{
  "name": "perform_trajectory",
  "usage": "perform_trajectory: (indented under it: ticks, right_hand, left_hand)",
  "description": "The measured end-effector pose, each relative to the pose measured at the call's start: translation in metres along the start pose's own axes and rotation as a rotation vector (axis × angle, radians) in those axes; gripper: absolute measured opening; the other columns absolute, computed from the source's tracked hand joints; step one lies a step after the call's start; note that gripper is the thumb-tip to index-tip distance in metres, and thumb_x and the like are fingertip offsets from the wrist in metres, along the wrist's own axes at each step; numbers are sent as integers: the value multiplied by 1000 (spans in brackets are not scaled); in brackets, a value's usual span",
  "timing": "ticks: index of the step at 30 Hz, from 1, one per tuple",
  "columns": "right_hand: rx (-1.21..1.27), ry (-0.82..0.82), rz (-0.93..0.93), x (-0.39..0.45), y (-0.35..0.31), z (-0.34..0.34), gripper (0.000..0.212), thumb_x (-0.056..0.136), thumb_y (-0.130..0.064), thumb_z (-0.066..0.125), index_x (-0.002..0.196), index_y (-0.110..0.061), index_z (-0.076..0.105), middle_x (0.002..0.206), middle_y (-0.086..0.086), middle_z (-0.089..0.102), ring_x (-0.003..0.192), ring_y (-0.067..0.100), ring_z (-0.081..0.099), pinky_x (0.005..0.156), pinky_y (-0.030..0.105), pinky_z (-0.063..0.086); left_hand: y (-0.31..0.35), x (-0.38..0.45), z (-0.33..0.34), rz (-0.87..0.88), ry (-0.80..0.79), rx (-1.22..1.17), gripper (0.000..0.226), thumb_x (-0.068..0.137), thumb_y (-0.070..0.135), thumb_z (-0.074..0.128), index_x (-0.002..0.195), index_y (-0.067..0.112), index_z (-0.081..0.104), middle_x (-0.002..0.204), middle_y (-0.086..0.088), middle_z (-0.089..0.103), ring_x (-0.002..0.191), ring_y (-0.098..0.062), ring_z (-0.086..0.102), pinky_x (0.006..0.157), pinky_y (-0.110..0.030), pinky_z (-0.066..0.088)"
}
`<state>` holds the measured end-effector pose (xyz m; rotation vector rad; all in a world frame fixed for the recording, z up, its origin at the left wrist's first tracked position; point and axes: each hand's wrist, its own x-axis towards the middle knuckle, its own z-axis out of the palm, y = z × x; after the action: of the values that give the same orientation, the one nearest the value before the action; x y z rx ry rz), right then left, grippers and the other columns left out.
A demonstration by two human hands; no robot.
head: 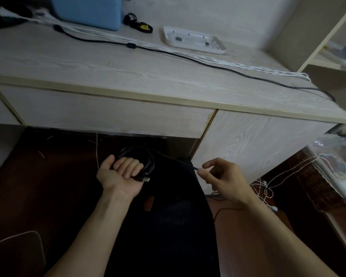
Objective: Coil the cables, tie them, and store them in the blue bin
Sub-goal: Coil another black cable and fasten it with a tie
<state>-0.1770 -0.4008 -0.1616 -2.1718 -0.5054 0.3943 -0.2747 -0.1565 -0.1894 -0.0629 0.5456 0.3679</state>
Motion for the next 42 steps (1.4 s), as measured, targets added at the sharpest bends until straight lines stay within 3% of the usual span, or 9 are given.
perform_trajectory:
  ticks: [4, 7, 12, 19, 23, 29, 33, 37, 42]
  right_hand:
    - [-50, -152, -32, -2, 8, -6, 6, 95, -24, 65, 97, -19, 66, 75, 1, 71, 59, 9, 63, 60, 27, 51]
    - [-188, -325, -82, -5, 3, -2, 15, 90, -31, 73, 101, -22, 69, 82, -7, 70, 68, 2, 64, 63, 17, 48]
    - [-266, -569, -189, -14, -13, 8, 21, 89, -24, 73, 110, -19, 71, 97, -7, 72, 84, 2, 67, 74, 20, 54]
    - [-157, -448, -281, -18, -27, 12, 12, 101, -18, 57, 103, -16, 69, 79, -5, 68, 61, 3, 59, 62, 12, 43]
    - [-189, -306, -297, -16, -26, 9, 18, 103, -21, 53, 95, -14, 68, 71, -7, 62, 58, 0, 57, 55, 9, 36]
    - [-207, -204, -312, -15, -25, 13, 28, 101, -40, 48, 83, -23, 63, 59, -7, 58, 52, 9, 55, 51, 17, 39]
    - [-221, -85, -307, -14, -26, 12, 41, 87, -56, 58, 71, -18, 63, 54, -8, 55, 47, 7, 49, 45, 21, 34]
    - [44, -78, -206, -13, -24, -2, 36, 81, -40, 70, 74, -5, 63, 50, -12, 53, 43, 2, 44, 45, 15, 34]
    - [107, -91, -212, -14, -22, -1, 16, 88, -31, 69, 87, -16, 62, 67, 0, 62, 58, 10, 56, 55, 25, 45]
  left_hand:
    - [3, 6, 0, 121, 80, -24, 32, 93, 34, 39, 65, 19, 36, 57, 5, 28, 46, -12, 24, 50, -25, 24]
    - [-7, 10, 5, 139, 80, 105, 29, 101, 24, 32, 73, 17, 38, 64, 2, 36, 51, -13, 32, 58, -26, 31]
    - [-26, 11, 6, 179, 47, 456, 22, 107, 18, 36, 88, 13, 45, 74, -1, 51, 59, -13, 47, 65, -29, 44]
    - [-60, -16, -5, 151, -302, 1485, 22, 105, 18, 42, 100, 11, 63, 82, -4, 69, 61, -13, 59, 63, -27, 51]
    - [-60, -19, -5, 32, -552, 1728, 30, 107, 24, 38, 97, 2, 56, 73, -4, 62, 55, -17, 53, 63, -36, 47]
    - [-49, -24, 6, -222, -576, 1547, 48, 105, 43, 33, 91, 3, 55, 53, -1, 39, 42, -12, 28, 46, -29, 28]
    - [-33, -24, 9, -407, -663, 1666, 48, 99, 51, 41, 82, 8, 56, 51, 1, 32, 42, -11, 23, 44, -26, 23]
    - [-24, -25, 8, -496, -749, 1510, 44, 101, 46, 45, 66, 19, 39, 50, 1, 26, 39, -10, 18, 40, -25, 20]
    - [-19, -19, 9, -455, -640, 1060, 38, 94, 44, 51, 67, 18, 46, 49, 5, 24, 38, -7, 16, 39, -23, 20]
